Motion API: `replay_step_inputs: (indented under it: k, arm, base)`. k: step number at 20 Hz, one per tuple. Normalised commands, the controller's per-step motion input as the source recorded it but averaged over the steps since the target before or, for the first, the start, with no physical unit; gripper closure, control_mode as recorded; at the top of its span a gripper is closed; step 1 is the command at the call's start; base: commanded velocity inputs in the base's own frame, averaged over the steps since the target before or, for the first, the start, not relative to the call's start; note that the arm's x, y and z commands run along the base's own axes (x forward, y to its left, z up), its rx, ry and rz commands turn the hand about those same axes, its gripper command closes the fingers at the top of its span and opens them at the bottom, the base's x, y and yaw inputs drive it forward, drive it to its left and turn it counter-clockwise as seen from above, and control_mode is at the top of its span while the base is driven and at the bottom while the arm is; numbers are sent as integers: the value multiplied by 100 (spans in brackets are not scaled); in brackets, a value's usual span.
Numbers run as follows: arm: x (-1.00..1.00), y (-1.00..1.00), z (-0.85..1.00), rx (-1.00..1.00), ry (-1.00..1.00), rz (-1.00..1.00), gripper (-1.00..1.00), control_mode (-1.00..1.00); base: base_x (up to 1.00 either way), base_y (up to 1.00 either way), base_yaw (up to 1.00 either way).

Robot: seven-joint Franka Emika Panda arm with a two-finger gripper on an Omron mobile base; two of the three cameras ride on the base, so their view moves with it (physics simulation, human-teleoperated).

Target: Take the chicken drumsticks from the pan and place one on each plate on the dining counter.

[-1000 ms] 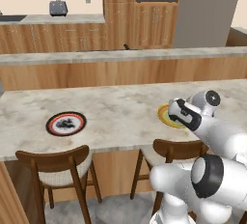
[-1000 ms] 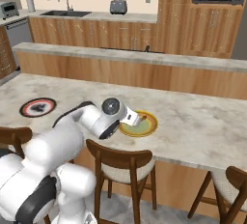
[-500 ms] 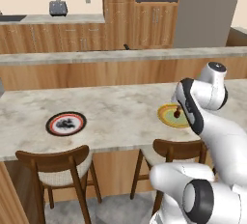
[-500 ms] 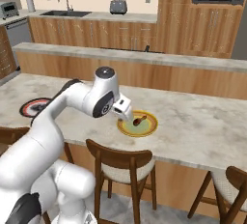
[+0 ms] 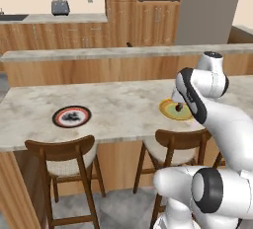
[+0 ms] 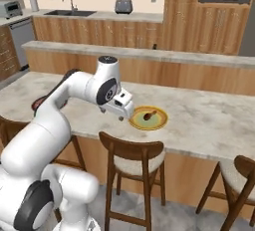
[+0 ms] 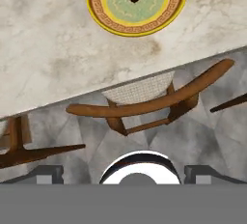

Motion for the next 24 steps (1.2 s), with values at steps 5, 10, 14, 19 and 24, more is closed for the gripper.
replay_step_inputs:
  k: [5,10,14,19,24]
  arm:
    - [0,0,0,0,0,0,-100,100]
    - [0,0,0,0,0,0,-100,100]
    - [0,0,0,0,0,0,-100,100]
    - [0,0,0,0,0,0,-100,100]
    - [0,0,0,0,0,0,-100,100]
  base:
    - [-24,93,0]
    - [19,100,-1]
    - [19,100,-1]
    - [44,100,-8]
    - [53,100,-15]
